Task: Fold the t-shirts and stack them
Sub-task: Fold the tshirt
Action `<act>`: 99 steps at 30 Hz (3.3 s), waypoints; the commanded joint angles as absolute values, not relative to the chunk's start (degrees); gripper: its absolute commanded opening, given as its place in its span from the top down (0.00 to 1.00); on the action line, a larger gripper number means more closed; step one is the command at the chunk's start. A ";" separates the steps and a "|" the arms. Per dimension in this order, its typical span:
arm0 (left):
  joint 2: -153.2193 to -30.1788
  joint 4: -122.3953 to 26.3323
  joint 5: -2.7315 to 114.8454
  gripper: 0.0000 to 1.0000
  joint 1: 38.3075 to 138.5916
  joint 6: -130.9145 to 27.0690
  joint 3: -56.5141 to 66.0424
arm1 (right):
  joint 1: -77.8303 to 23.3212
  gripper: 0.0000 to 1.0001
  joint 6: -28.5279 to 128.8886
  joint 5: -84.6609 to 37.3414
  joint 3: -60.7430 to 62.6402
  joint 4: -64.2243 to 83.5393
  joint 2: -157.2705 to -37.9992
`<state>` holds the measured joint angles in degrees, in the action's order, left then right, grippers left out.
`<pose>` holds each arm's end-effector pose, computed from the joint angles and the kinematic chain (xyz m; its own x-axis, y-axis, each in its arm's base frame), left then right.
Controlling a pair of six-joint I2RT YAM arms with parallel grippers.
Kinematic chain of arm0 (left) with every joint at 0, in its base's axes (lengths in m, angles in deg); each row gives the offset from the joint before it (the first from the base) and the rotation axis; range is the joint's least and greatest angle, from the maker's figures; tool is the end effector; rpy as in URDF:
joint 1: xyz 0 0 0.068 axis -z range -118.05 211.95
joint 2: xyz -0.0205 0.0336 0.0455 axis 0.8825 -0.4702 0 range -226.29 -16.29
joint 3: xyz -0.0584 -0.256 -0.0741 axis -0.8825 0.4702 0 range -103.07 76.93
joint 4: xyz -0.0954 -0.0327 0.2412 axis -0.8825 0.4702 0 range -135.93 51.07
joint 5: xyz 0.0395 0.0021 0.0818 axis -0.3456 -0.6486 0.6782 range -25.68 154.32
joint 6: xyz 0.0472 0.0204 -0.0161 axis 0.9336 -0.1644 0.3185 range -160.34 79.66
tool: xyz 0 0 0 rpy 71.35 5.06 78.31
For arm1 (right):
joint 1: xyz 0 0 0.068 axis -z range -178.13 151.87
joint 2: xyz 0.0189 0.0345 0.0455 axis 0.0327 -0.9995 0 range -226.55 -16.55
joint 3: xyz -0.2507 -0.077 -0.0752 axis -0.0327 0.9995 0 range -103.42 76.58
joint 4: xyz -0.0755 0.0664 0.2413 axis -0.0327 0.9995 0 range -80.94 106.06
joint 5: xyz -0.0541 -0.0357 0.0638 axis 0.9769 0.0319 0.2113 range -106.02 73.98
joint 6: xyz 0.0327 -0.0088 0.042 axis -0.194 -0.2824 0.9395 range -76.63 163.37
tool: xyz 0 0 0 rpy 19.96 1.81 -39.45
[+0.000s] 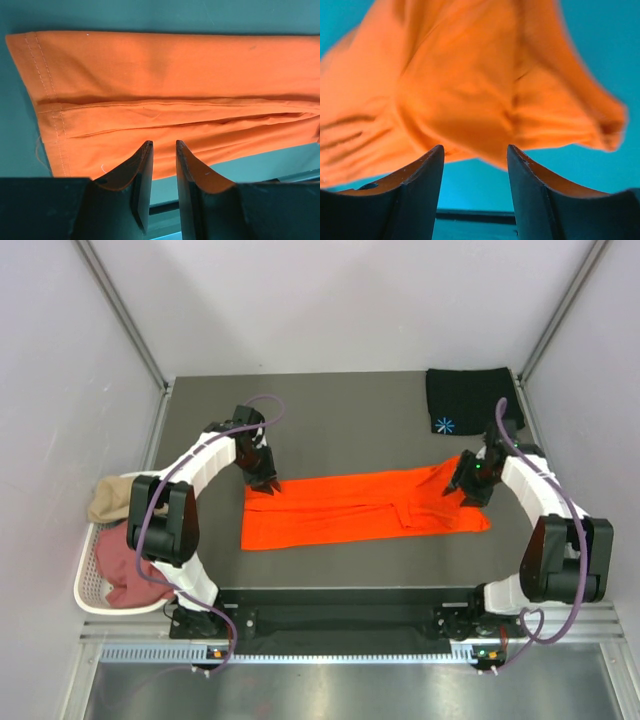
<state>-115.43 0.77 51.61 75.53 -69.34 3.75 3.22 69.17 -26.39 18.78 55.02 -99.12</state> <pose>0.3295 -0.0876 0.2172 -0.9535 -0.2562 -0.1590 -0.1938 0.9245 -0.3282 0.2695 0.0001 0.2242 -0.8654 0.4486 -0.2232 0.3781 0.8769 0.2967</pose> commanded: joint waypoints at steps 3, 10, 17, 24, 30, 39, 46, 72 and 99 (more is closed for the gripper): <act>-115.08 -1.10 49.64 0.70 75.66 -68.56 2.84 | 9.25 0.47 65.78 -28.94 18.50 45.81 -99.78; -117.54 -1.37 49.47 0.71 75.66 -69.17 1.61 | 9.87 0.62 64.47 -25.86 8.83 40.00 -111.20; -119.21 -2.42 49.38 0.71 75.49 -69.79 1.79 | 10.40 0.64 63.06 -23.75 1.10 39.30 -119.99; -120.71 -2.42 49.64 0.71 74.70 -69.43 1.26 | 10.40 0.69 61.30 -24.37 -3.04 39.03 -124.92; -122.81 -2.07 48.94 0.71 73.64 -69.26 -0.50 | 10.40 0.70 59.98 -22.87 -5.86 39.91 -127.91; -127.12 -2.51 49.03 0.71 71.62 -70.40 -1.73 | 10.31 0.83 59.98 -25.60 -6.39 39.21 -130.28; -131.77 -3.48 50.16 0.72 69.42 -71.98 -1.82 | 11.54 1.00 63.05 -17.26 -4.90 39.39 -128.19; -124.04 -1.80 49.47 0.68 68.45 -65.74 -0.42 | 4.08 0.51 62.35 -14.96 -9.81 52.48 -116.23; -108.15 -8.75 44.11 0.73 68.37 -71.18 20.67 | -10.60 0.49 69.29 -27.26 0.91 47.39 -111.73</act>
